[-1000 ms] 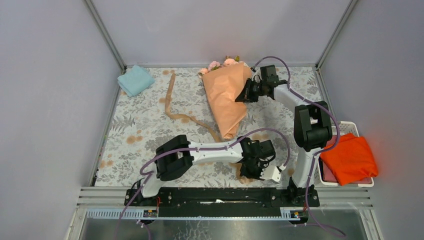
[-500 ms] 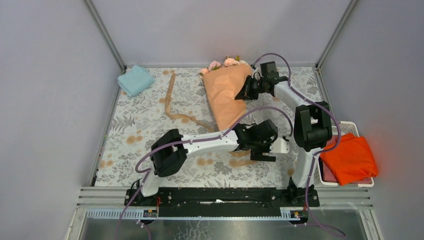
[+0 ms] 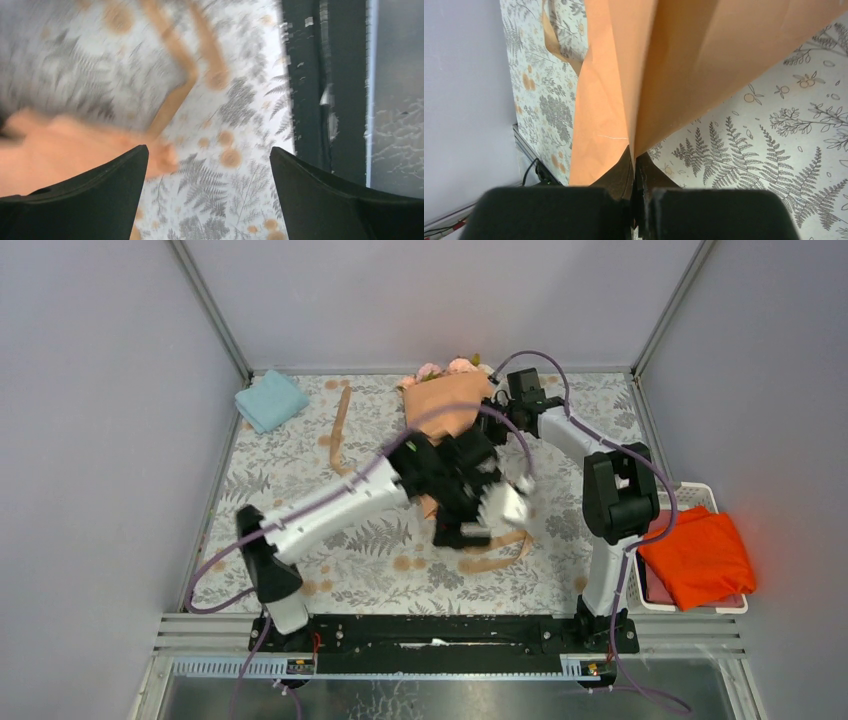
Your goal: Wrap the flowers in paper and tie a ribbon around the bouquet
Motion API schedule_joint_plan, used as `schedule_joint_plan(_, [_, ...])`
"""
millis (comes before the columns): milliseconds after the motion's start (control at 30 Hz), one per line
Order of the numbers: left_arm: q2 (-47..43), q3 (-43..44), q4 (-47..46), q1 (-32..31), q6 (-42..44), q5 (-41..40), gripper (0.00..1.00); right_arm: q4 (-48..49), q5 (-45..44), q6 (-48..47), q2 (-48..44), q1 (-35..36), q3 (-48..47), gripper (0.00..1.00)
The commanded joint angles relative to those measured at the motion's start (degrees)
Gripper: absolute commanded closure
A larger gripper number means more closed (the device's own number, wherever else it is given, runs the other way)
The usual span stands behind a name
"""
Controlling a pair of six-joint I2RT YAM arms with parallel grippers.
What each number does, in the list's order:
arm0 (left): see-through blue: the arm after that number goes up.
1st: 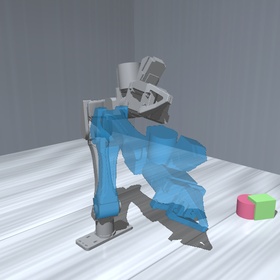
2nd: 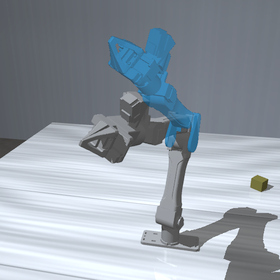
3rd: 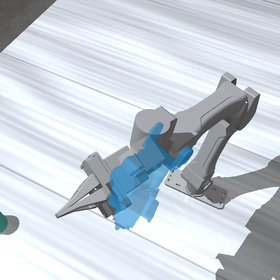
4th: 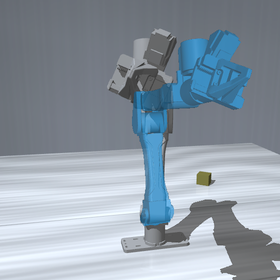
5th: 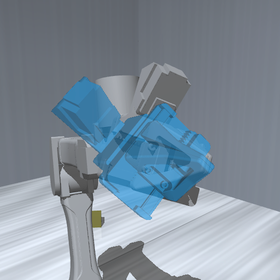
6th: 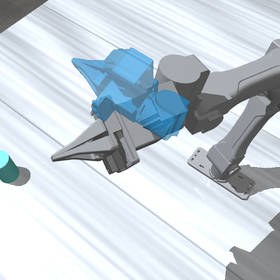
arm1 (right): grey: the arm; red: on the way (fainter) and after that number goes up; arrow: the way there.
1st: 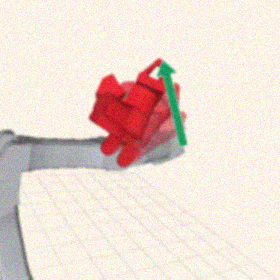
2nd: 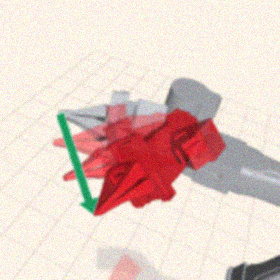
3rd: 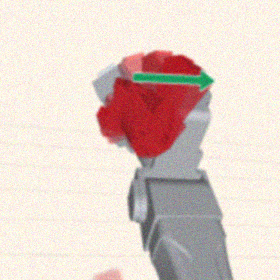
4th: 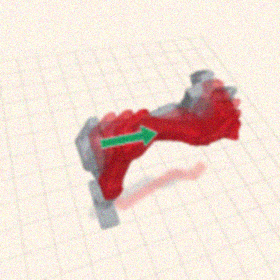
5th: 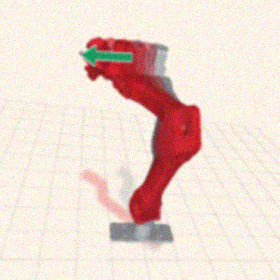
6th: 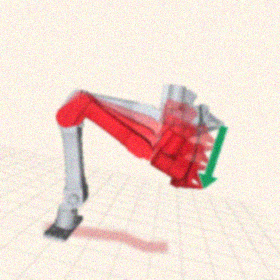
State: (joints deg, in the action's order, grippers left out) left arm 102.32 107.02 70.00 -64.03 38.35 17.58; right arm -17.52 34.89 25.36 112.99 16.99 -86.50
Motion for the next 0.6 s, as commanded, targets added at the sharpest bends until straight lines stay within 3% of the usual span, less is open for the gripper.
schedule_joint_plan(0, [-4.8, 0.6, 7.2, 22.9, 2.2, 10.6, 0.01, 2.7, -0.4, 0.1, -3.3, 2.0, 2.5, 1.0])
schedule_joint_plan(100, [-5.9, -0.7, 0.5, 38.7, -2.9, 14.6, 0.01, 4.9, -0.6, 1.4, -4.6, 3.4, 5.8, 1.0])
schedule_joint_plan(167, [-5.2, -3.5, -10.1, 48.3, -13.7, 15.3, 0.02, 6.8, -0.9, 2.5, -5.5, 4.6, 8.8, 1.0])
schedule_joint_plan(200, [-4.3, -5.4, -15.8, 52.0, -23.6, 14.3, 0.02, 7.9, -0.9, 3.3, -6.0, 5.2, 10.1, 1.0])
schedule_joint_plan(267, [-1.5, -10.6, -27.1, 58.0, -38.8, 3.6, 0.01, 10.8, -0.9, 5.2, -7.1, 6.8, 13.5, 1.0])
schedule_joint_plan(367, [2.7, -17.9, -38.3, 62.5, -48.5, -5.0, 0.01, 14.1, -1.2, 7.2, -8.8, 9.1, 18.2, 1.0])
schedule_joint_plan(567, [14.5, -16.6, -42.7, 62.6, -49.0, -11.4, 0.01, 20.6, -2.0, 10.6, -11.6, 12.5, 26.3, 1.0])
